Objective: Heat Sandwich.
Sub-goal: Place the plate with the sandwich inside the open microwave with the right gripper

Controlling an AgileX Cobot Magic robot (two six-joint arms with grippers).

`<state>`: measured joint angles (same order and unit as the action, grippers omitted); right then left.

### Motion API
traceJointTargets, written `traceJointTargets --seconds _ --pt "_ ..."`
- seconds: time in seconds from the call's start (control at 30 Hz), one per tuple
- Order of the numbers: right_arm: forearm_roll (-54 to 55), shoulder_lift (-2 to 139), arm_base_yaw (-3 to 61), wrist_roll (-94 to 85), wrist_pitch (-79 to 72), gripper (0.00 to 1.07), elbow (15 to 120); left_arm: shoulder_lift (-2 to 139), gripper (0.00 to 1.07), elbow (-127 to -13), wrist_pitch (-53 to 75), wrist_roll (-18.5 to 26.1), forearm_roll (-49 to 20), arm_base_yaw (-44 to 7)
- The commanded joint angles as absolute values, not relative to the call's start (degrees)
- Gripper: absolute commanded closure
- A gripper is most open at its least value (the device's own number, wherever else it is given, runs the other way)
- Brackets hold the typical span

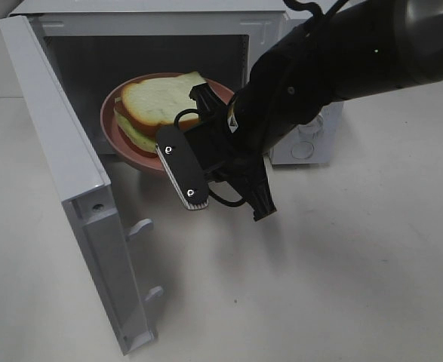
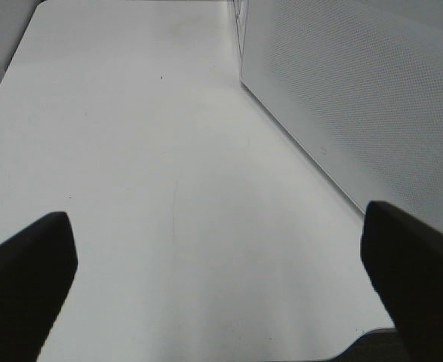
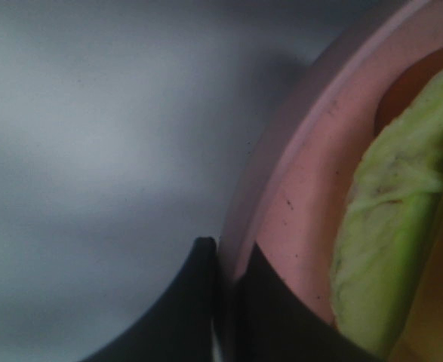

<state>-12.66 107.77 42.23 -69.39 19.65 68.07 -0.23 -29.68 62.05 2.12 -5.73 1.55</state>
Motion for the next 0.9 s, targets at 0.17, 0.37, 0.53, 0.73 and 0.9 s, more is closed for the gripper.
traceJointTargets --seconds 0.17,0.37,0.53,0.73,0.9 --pt "-12.83 110.12 42.17 -67.95 20.80 1.07 72.48 -1.20 0.09 -29.62 61.36 2.01 -5.84 1.60" --pt "-12.83 112.19 42.17 -67.27 22.17 1.07 75.80 -1.20 0.09 -29.62 61.36 2.01 -5.84 1.60" --pt "-12.83 114.88 42.00 -64.86 23.78 1.07 79.98 -1.20 0.09 -29.62 61.36 2.01 -5.79 1.60" --pt "-12.89 117.57 41.94 -63.20 24.64 1.07 83.42 -1.20 0.09 -29.62 61.36 2.01 -5.61 1.60" --pt "-13.06 120.78 41.94 -60.33 27.62 1.07 88.58 -1.20 0.09 -29.62 61.36 2.01 -5.56 1.60"
